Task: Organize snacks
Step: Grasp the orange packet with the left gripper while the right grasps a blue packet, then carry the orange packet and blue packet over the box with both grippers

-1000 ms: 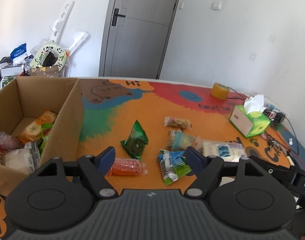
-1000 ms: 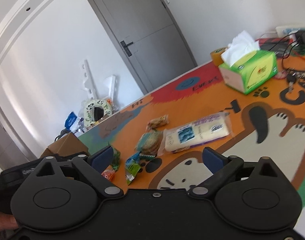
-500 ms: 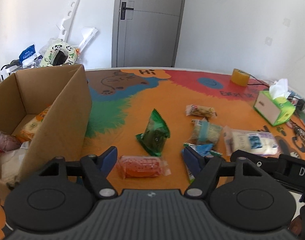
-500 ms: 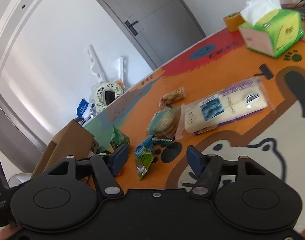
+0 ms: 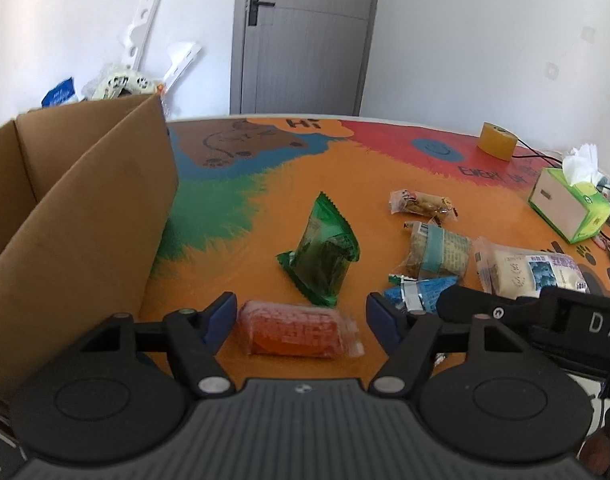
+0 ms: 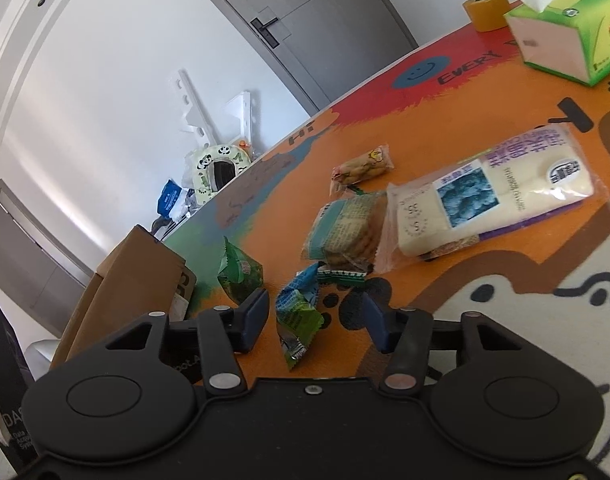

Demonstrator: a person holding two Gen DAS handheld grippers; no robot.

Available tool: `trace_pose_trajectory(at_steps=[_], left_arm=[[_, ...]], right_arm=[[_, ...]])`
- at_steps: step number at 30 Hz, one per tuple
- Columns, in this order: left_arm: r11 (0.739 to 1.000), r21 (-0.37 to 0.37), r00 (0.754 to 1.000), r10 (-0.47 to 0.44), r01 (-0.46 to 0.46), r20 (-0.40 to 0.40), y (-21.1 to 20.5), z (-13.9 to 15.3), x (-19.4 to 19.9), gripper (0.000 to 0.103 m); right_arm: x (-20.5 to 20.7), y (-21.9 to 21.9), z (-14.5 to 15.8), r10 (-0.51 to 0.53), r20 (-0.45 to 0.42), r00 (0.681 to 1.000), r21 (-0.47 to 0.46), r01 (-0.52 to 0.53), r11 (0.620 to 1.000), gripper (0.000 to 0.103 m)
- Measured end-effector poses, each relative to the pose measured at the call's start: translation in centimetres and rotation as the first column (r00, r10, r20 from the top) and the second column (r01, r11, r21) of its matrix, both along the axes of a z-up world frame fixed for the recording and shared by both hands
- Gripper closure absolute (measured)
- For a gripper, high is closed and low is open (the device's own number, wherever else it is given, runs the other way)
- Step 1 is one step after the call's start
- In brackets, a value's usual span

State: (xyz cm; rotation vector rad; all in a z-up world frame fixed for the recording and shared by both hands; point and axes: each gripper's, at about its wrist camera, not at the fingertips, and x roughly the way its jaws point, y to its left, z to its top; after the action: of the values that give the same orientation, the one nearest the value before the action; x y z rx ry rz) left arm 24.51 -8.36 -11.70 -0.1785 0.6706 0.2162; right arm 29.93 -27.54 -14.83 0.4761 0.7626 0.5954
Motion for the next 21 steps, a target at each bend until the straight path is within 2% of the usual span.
trace_pose_trajectory(at_steps=[4,5,7,8,12,21], left_arm=[[1.0,-0.016,1.0,0.005,-0.005,0.011,0.3,0.0,-0.1,0.045],[1.0,-0.013,1.0,0.006,-0.006,0.014,0.3,0.0,-0.2,0.05],[1.0,-0.022,1.0,0.001,-0.001,0.012,0.4,0.2,-0.3,0.054],[0.999,-0.034,1.0,-0.003,0.003,0.009,0.5,0.3,-0.3,0.055],[0.999,-0.041,1.0,-0.005,0.005,0.012,0.6,0.7,-0.8,0.057],[0.997,-0.065,0.998,-0.024,0.028,0.059,0.0,2.6,-2.4,0.057]], right_arm=[[0.1,0.3,0.1,0.006,-0.002,1.0,0.0,-0.006,1.0,0.055],[0.2,0.5,0.1,0.007,-0.001,1.0,-0.002,-0.007,1.0,0.056],[0.3,0.7,0.0,0.013,-0.001,1.0,-0.007,-0.013,1.0,0.064],[0.4,0.8,-0.1,0.018,-0.006,1.0,-0.005,-0.018,1.0,0.073],[-0.1,0.3,0.0,0.008,-0.001,1.0,0.016,-0.008,1.0,0.078],[-2.0,-1.1,1.8,-0.027,0.054,0.998,0.022,0.025,0.999,0.078]])
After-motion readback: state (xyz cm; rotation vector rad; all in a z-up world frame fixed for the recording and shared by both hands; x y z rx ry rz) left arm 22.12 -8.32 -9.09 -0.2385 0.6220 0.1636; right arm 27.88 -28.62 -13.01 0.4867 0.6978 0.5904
